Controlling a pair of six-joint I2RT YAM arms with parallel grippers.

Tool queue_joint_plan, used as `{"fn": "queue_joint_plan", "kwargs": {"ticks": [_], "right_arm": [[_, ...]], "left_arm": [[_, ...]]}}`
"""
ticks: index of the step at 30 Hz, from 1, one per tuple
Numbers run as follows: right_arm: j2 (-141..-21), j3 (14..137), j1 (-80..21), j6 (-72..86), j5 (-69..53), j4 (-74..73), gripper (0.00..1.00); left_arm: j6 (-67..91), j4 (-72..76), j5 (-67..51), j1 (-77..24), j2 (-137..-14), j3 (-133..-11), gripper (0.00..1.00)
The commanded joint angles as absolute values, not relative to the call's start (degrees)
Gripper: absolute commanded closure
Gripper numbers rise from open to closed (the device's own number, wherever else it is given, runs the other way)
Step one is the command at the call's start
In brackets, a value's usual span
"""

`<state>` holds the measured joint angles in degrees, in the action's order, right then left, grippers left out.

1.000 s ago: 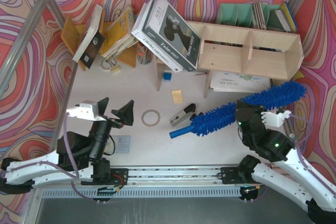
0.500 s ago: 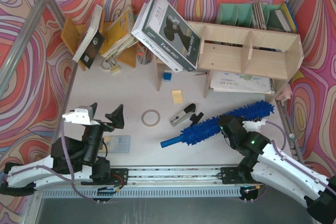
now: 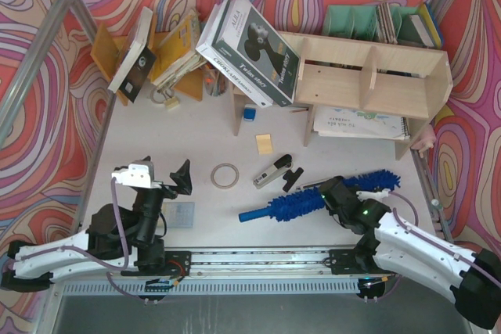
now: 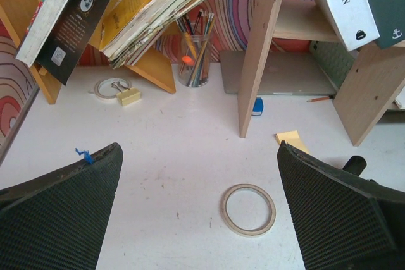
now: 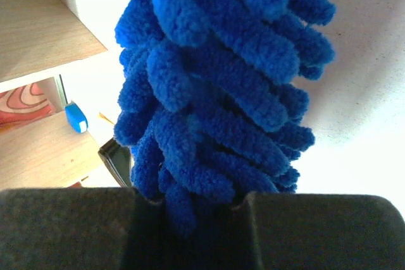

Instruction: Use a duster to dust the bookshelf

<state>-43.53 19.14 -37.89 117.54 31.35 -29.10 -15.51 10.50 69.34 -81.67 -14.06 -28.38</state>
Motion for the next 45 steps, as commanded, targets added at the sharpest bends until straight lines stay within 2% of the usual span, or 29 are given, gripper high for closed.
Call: {"fn": "queue_joint_plan", "kwargs": {"ticks": [1,5,8,18,20,23,33,40,44,45], "right_arm": [[-44.3,18.8,-37.8,120.5,31.8,-27.4,0.89],[-45.0,18.5,-37.8,121.2,31.3,-27.3,0.78],[-45.3,18.7,-37.8,121.2,31.0,-27.8,0.65],[-42.7,19.0,-37.8,119.4,32.4,-29.6,0.42],[-42.1,19.4,-37.8,118.9,32.9,-30.6,0.31],[-41.2,20.6,-37.8,117.7,33.5,-32.9,0.03],[-41.1,28.9,-37.8,111.6,36.8,-45.1,0.01],[-39.5,33.1,-37.8,101.3,42.4,-47.0,0.01],[-38.2,33.4,-37.8,82.8,47.4,-35.7,0.01],[-38.1,33.0,-37.8,72.7,48.2,-30.6,0.01]], "left_arm": [[-16.9,12.8,70.5,-81.4,-15.3,-27.8,0.02],[-16.8,14.2,70.8,-80.7,-16.3,-27.5,0.02],[-16.2,15.0,70.8,-79.8,-16.9,-27.4,0.02],[-11.1,12.7,69.6,-74.2,-20.0,-28.3,0.02],[-10.1,12.5,69.4,-73.0,-20.9,-28.7,0.01],[-8.0,11.5,69.6,-70.7,-23.2,-29.0,0.02],[11.3,-5.6,63.4,-56.4,-35.1,-38.5,0.01],[20.7,-12.5,58.1,-47.0,-45.5,-43.6,0.01],[18.3,-6.3,59.2,-44.7,-48.7,-41.4,0.01],[15.8,-3.1,59.6,-44.5,-49.2,-39.9,0.01]]}}
